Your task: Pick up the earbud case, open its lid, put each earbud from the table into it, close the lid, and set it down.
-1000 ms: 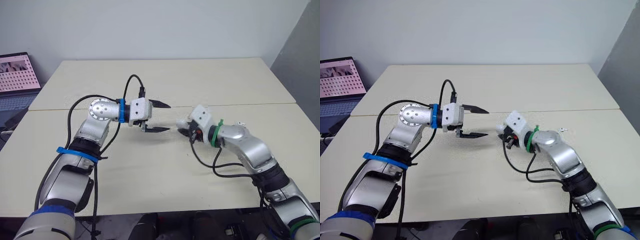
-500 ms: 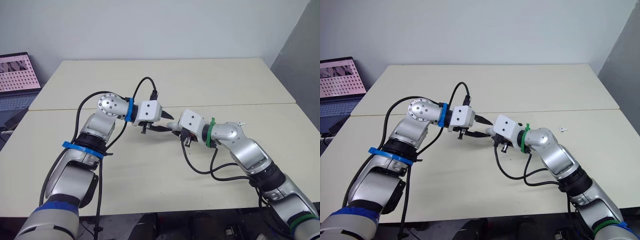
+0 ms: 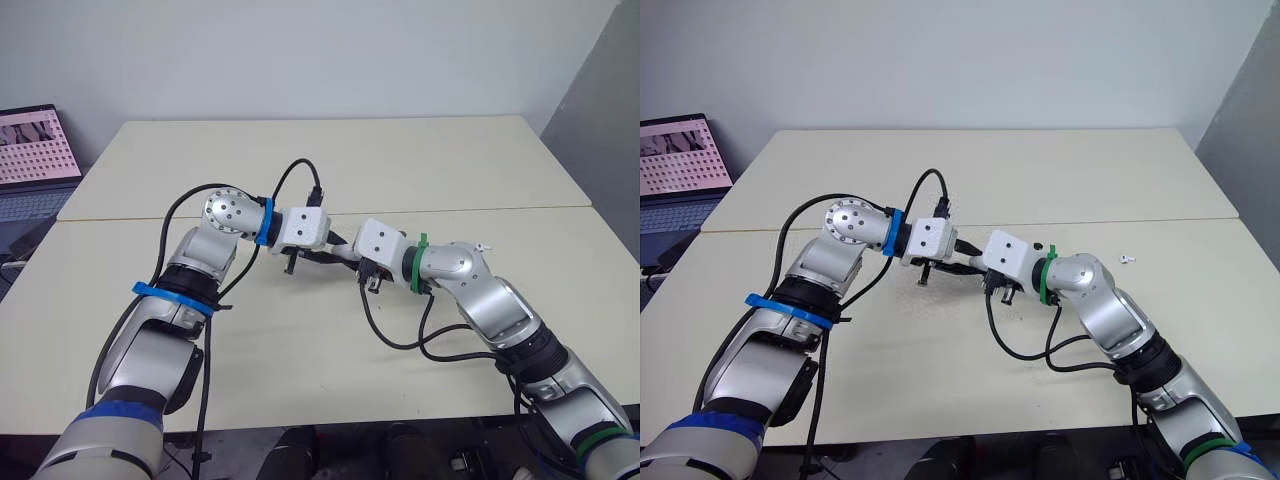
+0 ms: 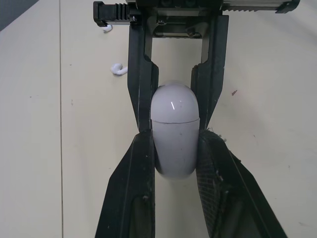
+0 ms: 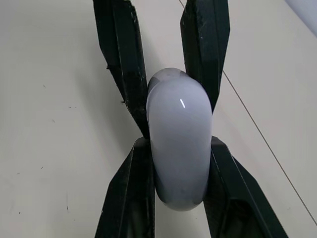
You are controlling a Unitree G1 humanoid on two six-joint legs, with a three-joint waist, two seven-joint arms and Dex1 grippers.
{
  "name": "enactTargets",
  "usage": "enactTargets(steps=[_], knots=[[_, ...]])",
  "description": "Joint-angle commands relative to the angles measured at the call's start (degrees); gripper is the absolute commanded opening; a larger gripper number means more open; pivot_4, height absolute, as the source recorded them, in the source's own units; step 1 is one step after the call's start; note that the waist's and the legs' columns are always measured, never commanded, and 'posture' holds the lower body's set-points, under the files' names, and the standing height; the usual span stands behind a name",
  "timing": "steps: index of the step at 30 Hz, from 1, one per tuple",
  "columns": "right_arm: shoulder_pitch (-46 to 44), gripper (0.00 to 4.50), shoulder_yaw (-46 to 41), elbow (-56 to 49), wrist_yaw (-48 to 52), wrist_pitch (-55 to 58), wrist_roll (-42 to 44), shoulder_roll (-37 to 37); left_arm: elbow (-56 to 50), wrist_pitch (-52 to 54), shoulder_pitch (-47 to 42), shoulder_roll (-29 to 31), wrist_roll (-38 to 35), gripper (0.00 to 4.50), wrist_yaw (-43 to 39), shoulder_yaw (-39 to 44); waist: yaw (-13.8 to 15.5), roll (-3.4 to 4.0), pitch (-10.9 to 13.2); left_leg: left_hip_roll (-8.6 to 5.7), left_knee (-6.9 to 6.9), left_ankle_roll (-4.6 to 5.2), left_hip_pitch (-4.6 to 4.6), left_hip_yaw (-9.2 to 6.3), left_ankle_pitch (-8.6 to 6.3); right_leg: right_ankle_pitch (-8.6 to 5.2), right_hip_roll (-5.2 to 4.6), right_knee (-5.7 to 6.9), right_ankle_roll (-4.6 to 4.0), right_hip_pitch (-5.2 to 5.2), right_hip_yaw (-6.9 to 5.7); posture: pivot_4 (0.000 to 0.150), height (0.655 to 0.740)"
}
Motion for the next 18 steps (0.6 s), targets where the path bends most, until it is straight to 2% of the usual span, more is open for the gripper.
enactTargets(steps=[1,5,9,15,16,18], knots=[[-1.68,0.84,-1.19,-2.28,0.29,-0.88,-0.38,0.8,-0.67,0.2,-1.51,-0.68,-0.39,0.74,0.58,1.13,0.0,0.0,0.0,0.0,0.0,0.0,0.0,0.0,0.0,0.0,0.0,0.0,0.0,0.0,0.0,0.15,0.74],[-1.4,0.84,-1.84,-1.68,0.32,-1.51,-0.89,1.2,-0.74,1.36,-1.51,-0.97,-0.42,0.74,1.19,1.48,-0.01,0.0,0.0,0.0,0.0,0.0,0.0,-0.01,0.0,0.0,0.0,0.0,0.0,0.0,0.0,0.15,0.74],[1.16,2.16,-7.04,-3.67,-0.09,-0.78,1.68,0.31,-0.3,5.74,-0.92,-0.76,-2.8,0.74,1.04,3.5,-0.01,0.0,0.0,0.0,0.01,0.0,0.0,-0.02,0.0,0.0,0.0,0.01,0.0,0.0,-0.01,0.15,0.74],[7.65,4.23,-16.96,-12.23,-3.57,6.1,7.29,1.87,-4.2,25.82,1.6,-0.77,-12.03,0.74,0.67,9.23,-0.06,0.0,0.0,-0.02,0.1,0.01,-0.08,-0.09,0.0,0.0,0.0,0.03,0.0,0.0,-0.06,0.15,0.74],[8.31,4.48,-18.26,-13.44,-4.52,7.71,8.38,2.8,-6.02,29.38,2.55,-0.63,-13.62,0.74,0.43,9.91,-0.17,0.0,0.0,-0.02,0.12,0.01,-0.08,-0.08,0.0,0.0,0.0,0.06,0.0,-0.01,-0.05,0.15,0.74],[8.8,4.48,-19.75,-14.77,-5.84,10.07,9.92,4.05,-8.97,32.99,4.09,-0.37,-14.92,0.74,0.57,10.41,-0.29,0.0,0.0,0.02,0.14,0.01,-0.06,-0.07,0.0,0.0,0.02,0.12,0.0,-0.01,-0.03,0.15,0.74]])
